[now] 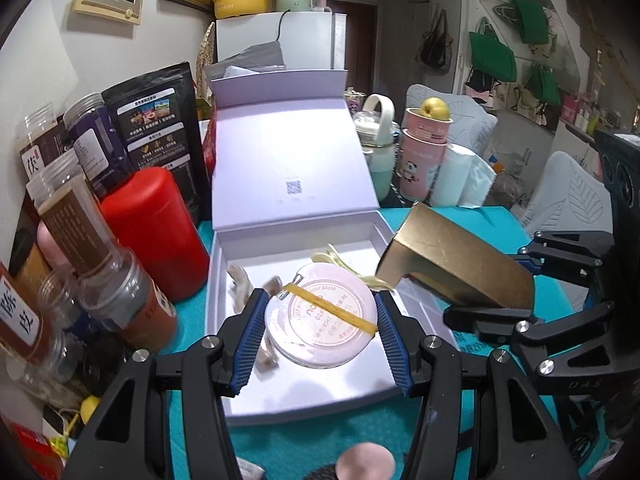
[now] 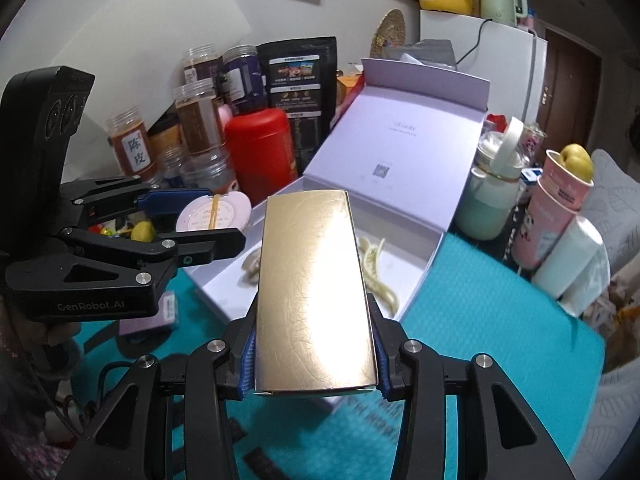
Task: Organize rigid objects
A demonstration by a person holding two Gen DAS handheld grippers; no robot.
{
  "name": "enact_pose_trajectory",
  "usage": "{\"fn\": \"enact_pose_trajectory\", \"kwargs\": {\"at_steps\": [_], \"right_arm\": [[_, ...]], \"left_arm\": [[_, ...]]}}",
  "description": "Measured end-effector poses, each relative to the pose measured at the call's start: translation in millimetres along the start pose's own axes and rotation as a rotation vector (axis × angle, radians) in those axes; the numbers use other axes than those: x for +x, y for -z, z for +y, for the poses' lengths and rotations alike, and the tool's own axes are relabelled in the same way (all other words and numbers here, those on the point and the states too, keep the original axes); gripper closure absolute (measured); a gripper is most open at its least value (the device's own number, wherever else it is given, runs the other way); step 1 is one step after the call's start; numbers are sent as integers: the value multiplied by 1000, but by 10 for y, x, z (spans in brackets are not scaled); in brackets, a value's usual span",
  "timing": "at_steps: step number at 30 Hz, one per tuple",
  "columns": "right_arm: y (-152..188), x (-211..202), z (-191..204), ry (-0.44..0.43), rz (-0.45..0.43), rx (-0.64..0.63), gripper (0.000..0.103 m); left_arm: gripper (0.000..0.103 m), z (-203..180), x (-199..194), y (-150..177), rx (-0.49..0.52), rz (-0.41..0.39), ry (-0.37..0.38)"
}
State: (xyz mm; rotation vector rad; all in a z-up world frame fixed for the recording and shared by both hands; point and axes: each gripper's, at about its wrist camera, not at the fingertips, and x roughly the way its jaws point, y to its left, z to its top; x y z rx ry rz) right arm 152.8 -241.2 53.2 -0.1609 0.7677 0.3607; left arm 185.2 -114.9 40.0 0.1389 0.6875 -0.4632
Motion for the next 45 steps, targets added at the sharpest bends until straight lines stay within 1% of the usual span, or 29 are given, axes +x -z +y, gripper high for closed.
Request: {"fn": "enact_pose_trajectory", "kwargs": {"at_steps": [8,10,13,18,21,26,29,36,41,45], "right_arm": [[-128,255,-176,21,11,3,59],[-153,309,-215,23,12,6,59],[-195,387,-281,22,11,13,59],[-249,517,-368,33,7,15,59],[-247,613,-422,23,4,18,60],[-214,828,-504,-1,40,51,60],[-219,912,-544,-4,36,63,60],[-264,1088,-533,31,35,47,60],[-264,1202,-539,47,46,43,60],[-249,1249,-560,55,56,48,60]], "left_arm": [[49,108,290,-122,-2,26,-5],[49,128,366,-147,-3,33,2],[49,161,474,-187,-7,39,36],[49,198,655,-249,-4,47,32],[49,229,751,-266,-4,50,39],[49,256,924,-250,8,77,20],[49,305,1011,-239,0,94,19],[49,350,1193,-212,10,128,-18],[49,381,1313,-225,-3,153,-7],[49,377,1401,-226,2,169,-21]]}}
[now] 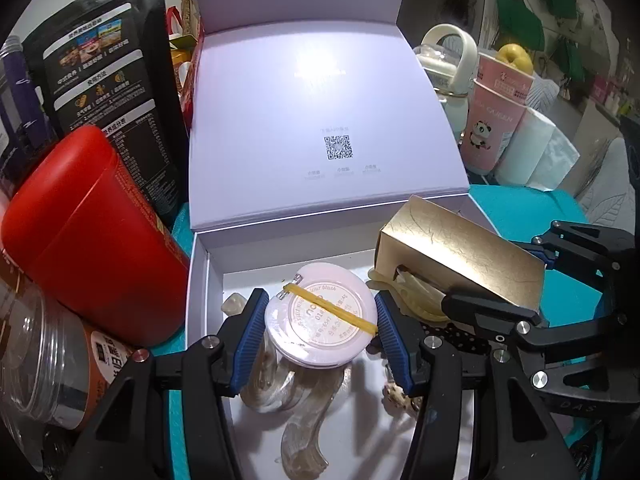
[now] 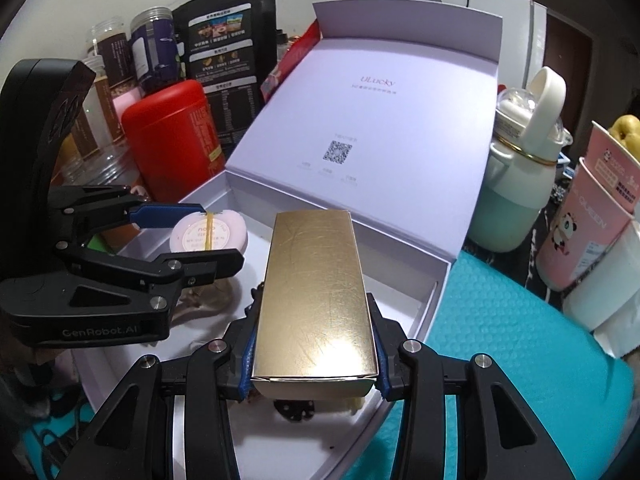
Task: Organize rigid objects
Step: 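Lower the compact and gold box into the gift box and open both tools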
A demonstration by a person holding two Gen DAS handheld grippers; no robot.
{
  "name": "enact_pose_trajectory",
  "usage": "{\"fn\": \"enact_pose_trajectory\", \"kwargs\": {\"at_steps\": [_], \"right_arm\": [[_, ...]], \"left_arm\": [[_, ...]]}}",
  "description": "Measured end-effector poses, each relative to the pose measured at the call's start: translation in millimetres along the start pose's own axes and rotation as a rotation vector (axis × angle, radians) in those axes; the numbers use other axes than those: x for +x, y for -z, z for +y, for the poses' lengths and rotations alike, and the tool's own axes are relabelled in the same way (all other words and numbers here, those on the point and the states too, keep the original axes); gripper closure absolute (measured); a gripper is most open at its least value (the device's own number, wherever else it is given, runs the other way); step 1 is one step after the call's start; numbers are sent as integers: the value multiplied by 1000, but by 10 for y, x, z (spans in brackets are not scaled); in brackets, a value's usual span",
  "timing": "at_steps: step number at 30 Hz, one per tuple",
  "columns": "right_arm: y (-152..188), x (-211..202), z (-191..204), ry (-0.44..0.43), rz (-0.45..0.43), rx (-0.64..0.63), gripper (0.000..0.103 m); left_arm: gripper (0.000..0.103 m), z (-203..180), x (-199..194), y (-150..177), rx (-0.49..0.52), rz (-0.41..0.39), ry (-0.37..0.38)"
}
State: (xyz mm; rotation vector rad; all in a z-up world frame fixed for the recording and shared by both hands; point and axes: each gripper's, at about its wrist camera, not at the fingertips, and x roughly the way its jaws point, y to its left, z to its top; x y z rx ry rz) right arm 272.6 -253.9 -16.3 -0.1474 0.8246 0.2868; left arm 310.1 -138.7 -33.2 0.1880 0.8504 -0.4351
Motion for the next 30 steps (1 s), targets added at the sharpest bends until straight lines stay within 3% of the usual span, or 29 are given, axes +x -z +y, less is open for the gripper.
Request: {"fn": "enact_pose_trajectory", "kwargs": {"at_steps": [8,16,23,30], "right_arm": [[10,133,-22,13,32,2,60],[-5,179,-33,10,26,0,59],[-11,179,-44,10,37,5,58],[6,136,-38,5,49,7,56]], "left_arm": [[49,-92,153,-27,15,37,-13],[49,-74,368,-93,-17,123,-50],[49,-120,425,-99,-7,143,-35],[49,-61,323,-69,-11,110,-29]]}}
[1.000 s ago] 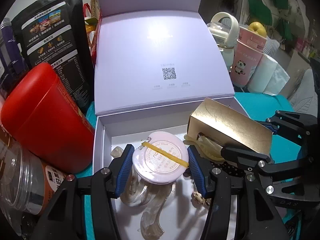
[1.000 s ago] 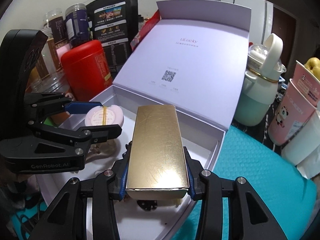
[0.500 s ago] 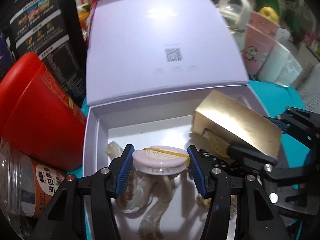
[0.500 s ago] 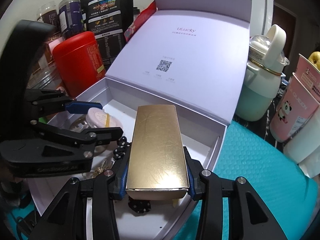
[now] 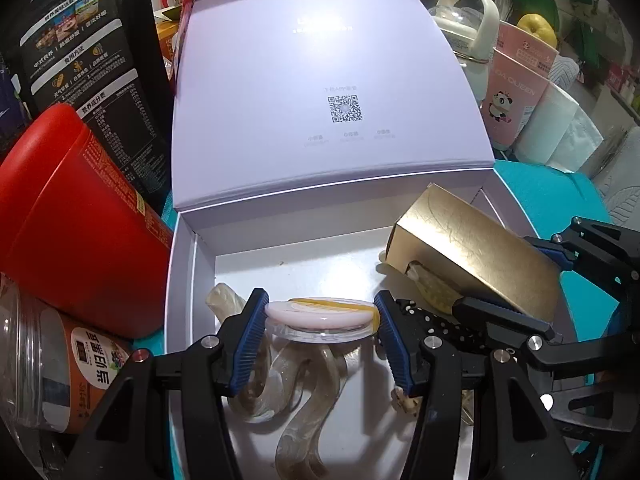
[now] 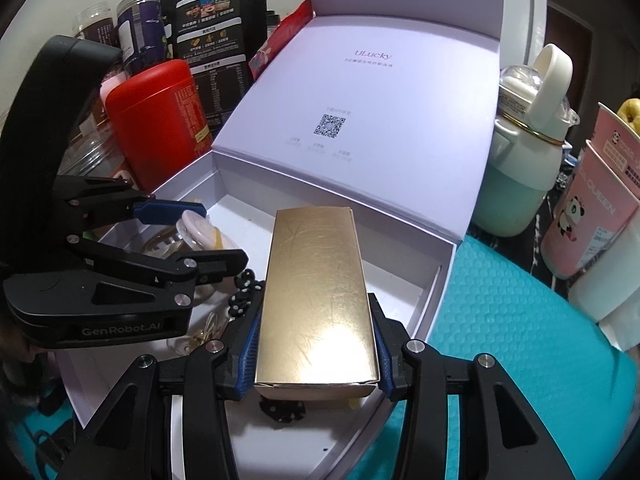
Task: Organize rigid objects
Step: 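Lower the compact and gold box into the gift box and open both tools, then withdraw both open tools from the gift box toward the lilac card box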
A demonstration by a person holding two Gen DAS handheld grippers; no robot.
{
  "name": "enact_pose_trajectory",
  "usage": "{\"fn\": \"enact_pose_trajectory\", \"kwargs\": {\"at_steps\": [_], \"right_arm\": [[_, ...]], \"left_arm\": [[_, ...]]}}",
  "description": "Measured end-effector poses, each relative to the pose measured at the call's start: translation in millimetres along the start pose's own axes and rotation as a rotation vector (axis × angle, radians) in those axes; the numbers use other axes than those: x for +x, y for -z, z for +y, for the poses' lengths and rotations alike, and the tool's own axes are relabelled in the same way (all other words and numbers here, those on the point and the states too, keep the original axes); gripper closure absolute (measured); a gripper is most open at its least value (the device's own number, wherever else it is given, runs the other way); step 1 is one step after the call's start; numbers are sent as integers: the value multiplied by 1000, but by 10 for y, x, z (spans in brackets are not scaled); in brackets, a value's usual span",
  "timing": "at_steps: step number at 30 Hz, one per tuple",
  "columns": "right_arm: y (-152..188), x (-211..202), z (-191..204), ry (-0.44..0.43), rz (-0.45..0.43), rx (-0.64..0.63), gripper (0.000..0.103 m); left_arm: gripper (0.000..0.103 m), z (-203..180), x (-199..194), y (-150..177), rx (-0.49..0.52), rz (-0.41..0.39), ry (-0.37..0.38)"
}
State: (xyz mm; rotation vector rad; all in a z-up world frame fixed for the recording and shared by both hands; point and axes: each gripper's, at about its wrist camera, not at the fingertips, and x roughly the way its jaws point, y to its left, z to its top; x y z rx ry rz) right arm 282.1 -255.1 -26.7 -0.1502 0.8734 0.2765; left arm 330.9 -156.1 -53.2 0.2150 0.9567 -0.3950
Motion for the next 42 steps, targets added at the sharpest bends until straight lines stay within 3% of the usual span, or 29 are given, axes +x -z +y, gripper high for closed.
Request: {"fn": "enact_pose_trajectory", "kwargs": {"at_steps": [7,13,25,42], "right_arm": [[-9,-175,11,7,-24,-4,47],[7,-361,23,33,-27,12,44],[64,-711,70,64,-57,10,43],[3,-1315,282,67,-155,13,43]], "left_arm": [[49,46,-12,20,-43,31,32],[24,88,-135,73,-78,31,8],[23,78,-505,218,-92,-19,-4],[23,-28,-1338,181,-79,-161,-46]]}}
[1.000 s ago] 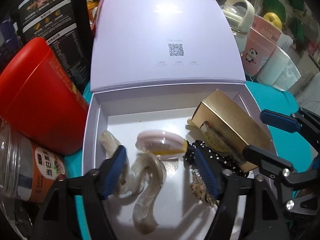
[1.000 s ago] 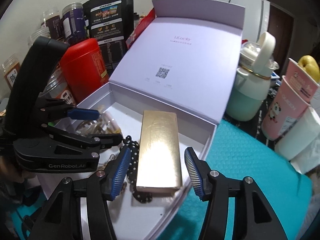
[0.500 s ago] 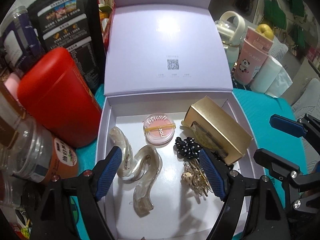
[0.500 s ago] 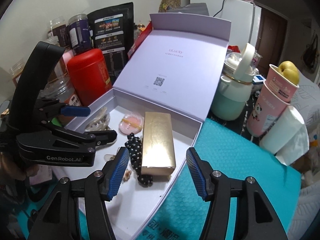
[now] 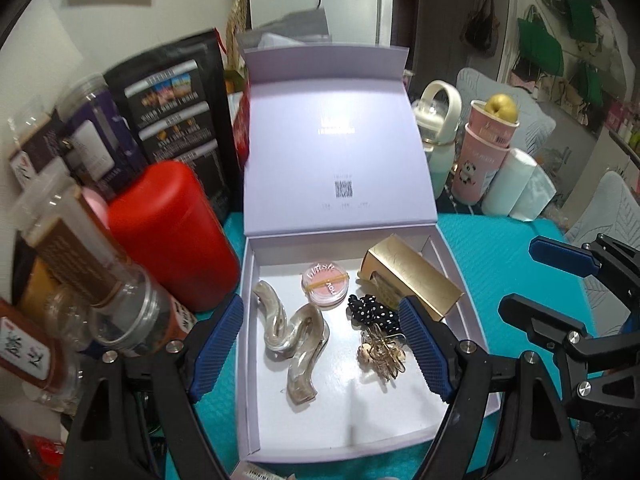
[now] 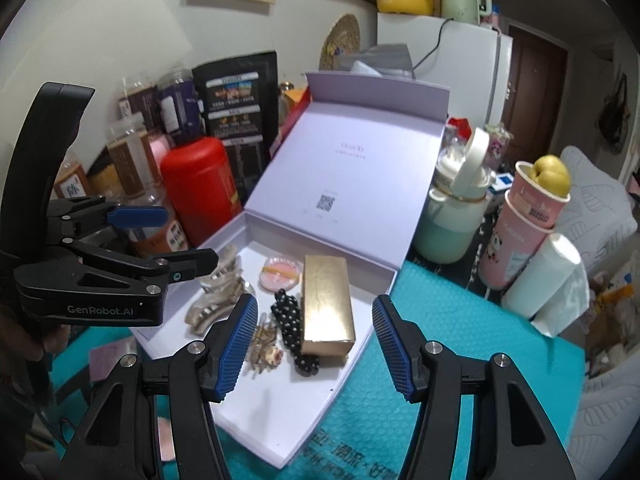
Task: Organize rigid objects
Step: 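Withdraw both open tools from the gift box toward the lilac card box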
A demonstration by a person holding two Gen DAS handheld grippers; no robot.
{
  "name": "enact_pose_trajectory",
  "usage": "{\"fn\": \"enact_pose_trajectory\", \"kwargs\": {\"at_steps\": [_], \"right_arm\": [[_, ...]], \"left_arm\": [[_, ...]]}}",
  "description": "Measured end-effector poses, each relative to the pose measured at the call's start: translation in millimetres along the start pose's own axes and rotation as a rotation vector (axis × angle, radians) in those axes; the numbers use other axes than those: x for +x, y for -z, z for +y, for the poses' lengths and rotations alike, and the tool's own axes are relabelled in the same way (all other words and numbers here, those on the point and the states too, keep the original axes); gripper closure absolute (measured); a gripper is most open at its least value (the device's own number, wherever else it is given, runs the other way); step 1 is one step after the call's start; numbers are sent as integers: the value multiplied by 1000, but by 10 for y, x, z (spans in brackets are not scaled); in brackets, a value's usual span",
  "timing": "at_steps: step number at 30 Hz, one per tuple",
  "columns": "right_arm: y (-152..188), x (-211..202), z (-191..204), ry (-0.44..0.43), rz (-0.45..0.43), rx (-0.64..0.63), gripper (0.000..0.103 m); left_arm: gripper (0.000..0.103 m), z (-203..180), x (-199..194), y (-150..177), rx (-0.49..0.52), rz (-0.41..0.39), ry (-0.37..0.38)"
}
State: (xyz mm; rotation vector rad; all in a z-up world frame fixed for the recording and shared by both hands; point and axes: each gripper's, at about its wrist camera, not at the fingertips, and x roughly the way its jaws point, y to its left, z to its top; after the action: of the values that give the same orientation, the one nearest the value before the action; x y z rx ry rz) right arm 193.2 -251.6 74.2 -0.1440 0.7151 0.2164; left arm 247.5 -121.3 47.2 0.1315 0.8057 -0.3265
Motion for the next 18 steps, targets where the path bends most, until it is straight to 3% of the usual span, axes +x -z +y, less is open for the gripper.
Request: {"fn": "enact_pose_trajectory", "kwargs": {"at_steps": [18], "right_arm": [[196,-828,512,-36,-116,-57,37]], "left_arm": [[23,-80,-1071,420,17,-126,-6]]}}
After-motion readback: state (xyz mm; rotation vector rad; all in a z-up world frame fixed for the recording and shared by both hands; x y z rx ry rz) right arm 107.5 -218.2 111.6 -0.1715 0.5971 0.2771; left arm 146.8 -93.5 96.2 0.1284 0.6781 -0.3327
